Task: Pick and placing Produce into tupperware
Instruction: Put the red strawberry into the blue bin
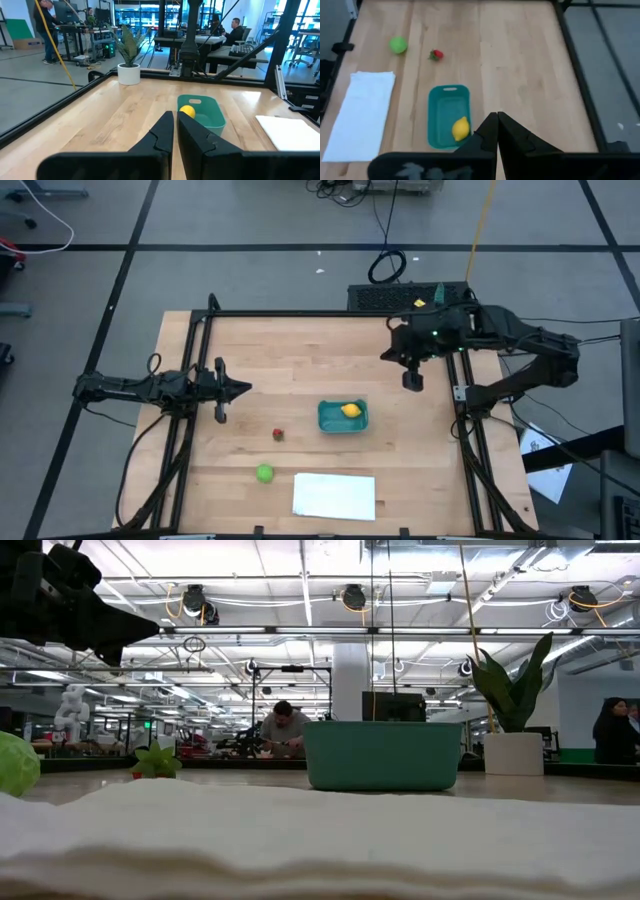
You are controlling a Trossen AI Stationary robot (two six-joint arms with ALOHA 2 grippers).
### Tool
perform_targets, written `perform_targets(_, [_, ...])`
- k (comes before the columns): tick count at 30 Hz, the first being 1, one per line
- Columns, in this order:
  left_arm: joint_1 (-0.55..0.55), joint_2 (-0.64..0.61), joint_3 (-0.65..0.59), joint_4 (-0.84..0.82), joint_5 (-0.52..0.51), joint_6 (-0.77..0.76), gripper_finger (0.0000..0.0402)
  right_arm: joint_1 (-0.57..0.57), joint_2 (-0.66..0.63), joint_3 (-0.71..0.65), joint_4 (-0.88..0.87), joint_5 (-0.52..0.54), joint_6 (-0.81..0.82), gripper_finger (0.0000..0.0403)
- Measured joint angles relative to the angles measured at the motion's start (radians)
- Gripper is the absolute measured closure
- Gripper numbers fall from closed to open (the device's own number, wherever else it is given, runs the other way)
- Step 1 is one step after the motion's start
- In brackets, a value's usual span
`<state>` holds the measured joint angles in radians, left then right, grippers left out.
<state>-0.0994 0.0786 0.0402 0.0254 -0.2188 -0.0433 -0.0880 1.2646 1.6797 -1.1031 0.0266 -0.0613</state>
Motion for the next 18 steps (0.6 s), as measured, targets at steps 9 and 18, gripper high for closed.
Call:
perform_targets(9, [0.000, 0.000, 0.000, 0.000, 0.000, -0.011, 0.0376, 0.000, -0.140, -0.095, 0.081, 0.058, 0.000, 0.0403])
perform_targets(18, [0.000, 0.000, 0.000, 0.000, 0.000, -0.010, 0.0376, 0.000, -0.310, -0.235, 0.205, 0.056, 0.023, 0.0403])
